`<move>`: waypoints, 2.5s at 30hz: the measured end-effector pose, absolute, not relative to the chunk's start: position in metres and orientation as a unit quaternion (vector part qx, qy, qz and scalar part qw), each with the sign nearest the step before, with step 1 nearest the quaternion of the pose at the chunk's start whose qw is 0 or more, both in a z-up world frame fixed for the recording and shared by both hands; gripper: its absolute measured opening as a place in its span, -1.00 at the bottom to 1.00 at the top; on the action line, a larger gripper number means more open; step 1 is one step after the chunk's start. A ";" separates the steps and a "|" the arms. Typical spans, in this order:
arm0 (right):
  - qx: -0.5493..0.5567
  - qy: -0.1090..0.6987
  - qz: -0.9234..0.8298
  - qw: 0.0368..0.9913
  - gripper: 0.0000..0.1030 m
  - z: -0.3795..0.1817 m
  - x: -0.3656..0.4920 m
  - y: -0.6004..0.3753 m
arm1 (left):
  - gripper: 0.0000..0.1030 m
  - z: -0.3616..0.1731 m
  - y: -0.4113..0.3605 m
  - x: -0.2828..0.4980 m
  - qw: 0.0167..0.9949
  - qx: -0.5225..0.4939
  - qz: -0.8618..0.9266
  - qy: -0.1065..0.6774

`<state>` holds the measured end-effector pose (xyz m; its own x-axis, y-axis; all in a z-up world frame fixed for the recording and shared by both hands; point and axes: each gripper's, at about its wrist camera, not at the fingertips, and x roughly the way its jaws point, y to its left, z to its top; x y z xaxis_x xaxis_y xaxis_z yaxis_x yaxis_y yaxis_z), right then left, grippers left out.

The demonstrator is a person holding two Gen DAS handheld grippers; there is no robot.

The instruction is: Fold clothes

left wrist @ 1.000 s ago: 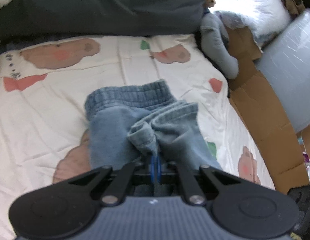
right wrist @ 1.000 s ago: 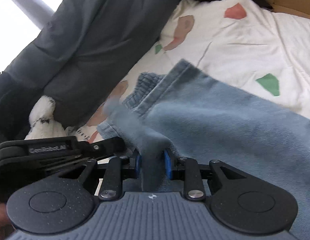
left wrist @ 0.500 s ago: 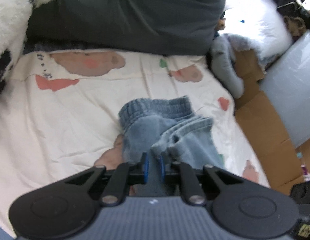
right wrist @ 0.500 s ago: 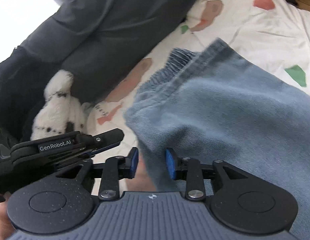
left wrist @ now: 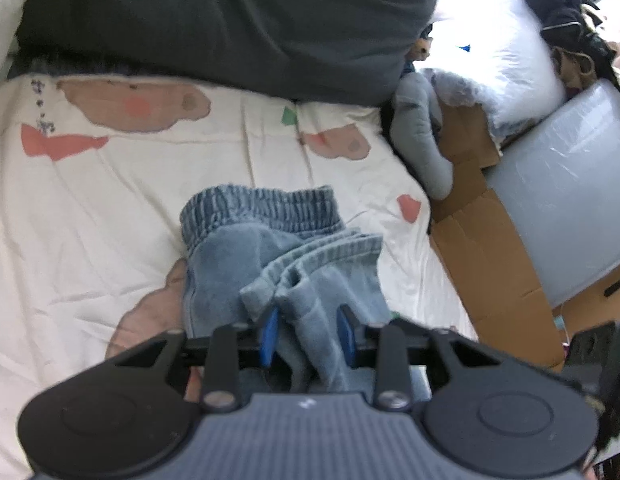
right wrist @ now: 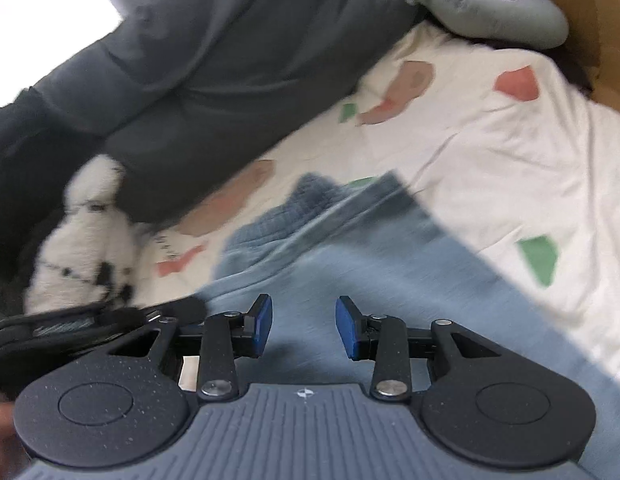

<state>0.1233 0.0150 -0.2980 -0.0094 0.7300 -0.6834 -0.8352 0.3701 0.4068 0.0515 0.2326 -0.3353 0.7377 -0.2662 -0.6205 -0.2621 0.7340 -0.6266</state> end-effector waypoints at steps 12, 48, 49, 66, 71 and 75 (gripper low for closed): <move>-0.182 0.399 0.550 0.711 -0.05 -0.317 0.182 0.080 | -0.71 -0.339 0.233 0.061 0.857 -0.365 -0.004 0.363; -0.282 0.367 0.618 0.636 0.05 -0.325 0.209 0.126 | -0.08 -0.341 0.245 0.057 0.861 -0.337 0.027 0.380; -0.280 0.371 0.621 0.631 0.05 -0.327 0.212 0.127 | -0.10 -0.342 0.245 0.058 0.860 -0.340 0.026 0.379; -0.211 0.431 0.659 0.579 -0.42 -0.351 0.225 0.146 | -0.67 -0.359 0.247 0.070 0.817 -0.423 0.028 0.391; -0.241 0.377 0.672 0.591 -0.59 -0.326 0.211 0.132 | -0.75 -0.343 0.244 0.071 0.830 -0.405 0.017 0.383; -0.253 0.353 0.678 0.593 -0.60 -0.301 0.206 0.125 | -0.76 -0.324 0.244 0.070 0.846 -0.384 0.005 0.371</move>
